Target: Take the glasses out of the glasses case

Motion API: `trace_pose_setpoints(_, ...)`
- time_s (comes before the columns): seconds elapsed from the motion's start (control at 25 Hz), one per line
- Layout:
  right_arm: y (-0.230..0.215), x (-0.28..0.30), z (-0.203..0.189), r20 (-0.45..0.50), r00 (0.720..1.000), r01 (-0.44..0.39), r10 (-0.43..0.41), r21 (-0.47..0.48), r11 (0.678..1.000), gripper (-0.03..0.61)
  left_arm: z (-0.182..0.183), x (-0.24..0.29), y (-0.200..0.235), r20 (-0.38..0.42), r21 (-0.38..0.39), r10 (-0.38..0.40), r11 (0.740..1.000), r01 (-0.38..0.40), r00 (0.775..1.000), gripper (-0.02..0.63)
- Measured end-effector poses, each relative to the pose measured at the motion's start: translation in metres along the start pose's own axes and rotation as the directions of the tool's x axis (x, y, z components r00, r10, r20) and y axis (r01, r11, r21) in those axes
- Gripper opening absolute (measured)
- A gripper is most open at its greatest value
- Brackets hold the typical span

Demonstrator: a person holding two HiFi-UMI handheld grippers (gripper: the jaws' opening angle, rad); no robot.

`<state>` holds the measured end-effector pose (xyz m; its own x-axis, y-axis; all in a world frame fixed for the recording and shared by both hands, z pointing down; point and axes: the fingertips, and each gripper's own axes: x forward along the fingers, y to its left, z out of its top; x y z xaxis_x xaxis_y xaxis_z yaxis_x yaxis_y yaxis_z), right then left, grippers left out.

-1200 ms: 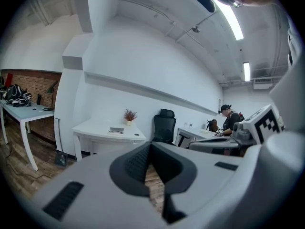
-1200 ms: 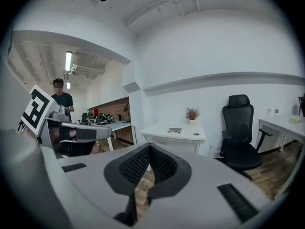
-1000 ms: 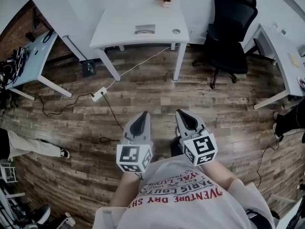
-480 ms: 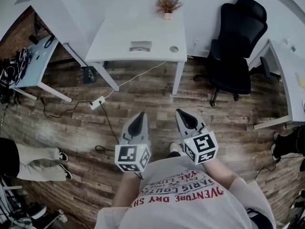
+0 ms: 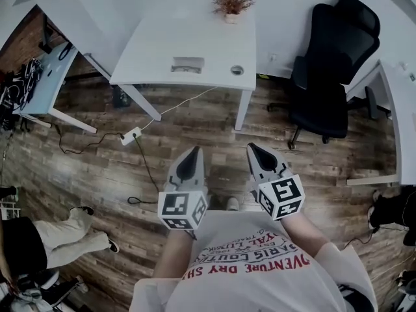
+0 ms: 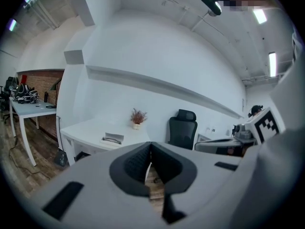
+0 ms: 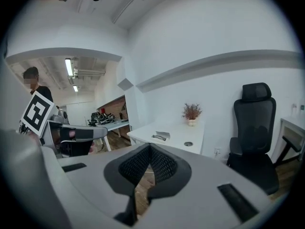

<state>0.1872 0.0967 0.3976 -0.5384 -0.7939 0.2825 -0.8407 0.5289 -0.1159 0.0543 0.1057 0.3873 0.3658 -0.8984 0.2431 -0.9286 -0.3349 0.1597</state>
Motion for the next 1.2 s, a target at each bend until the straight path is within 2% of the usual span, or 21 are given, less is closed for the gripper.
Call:
trace_pose_setpoints(0.24,-0.024,0.042,0.001,-0.022,0.999,0.027,-0.026,0.003,1.000,0.012,-0.002,0.051,0.021,-0.022,-0.028,-0.029,0.999,0.028,0.999,-0.003)
trace_pose_setpoints(0.44,-0.043,0.096,0.018,-0.031,0.998,0.052,-0.052,0.006,0.999,0.012,0.017,0.107,0.050,-0.023,-0.020,-0.072,0.997,0.071,0.997,-0.003)
trace_pose_setpoints(0.64,-0.053,0.169,0.044,-0.038,0.997,0.064,-0.063,0.017,0.998,0.012,0.044,0.162,0.099,-0.038,-0.016,-0.100,0.995,0.100,0.994,-0.003)
trace_pose_setpoints(0.96,-0.053,0.284,0.070,-0.061,0.997,0.057,-0.054,0.048,0.997,0.012,0.073,0.227,0.195,-0.062,-0.026,-0.091,0.996,0.089,0.994,-0.003)
trace_pose_setpoints(1.2,-0.043,0.355,0.089,-0.077,0.997,0.026,-0.024,0.035,0.999,0.012,0.082,0.258,0.255,-0.079,-0.051,-0.067,0.997,0.063,0.995,-0.003)
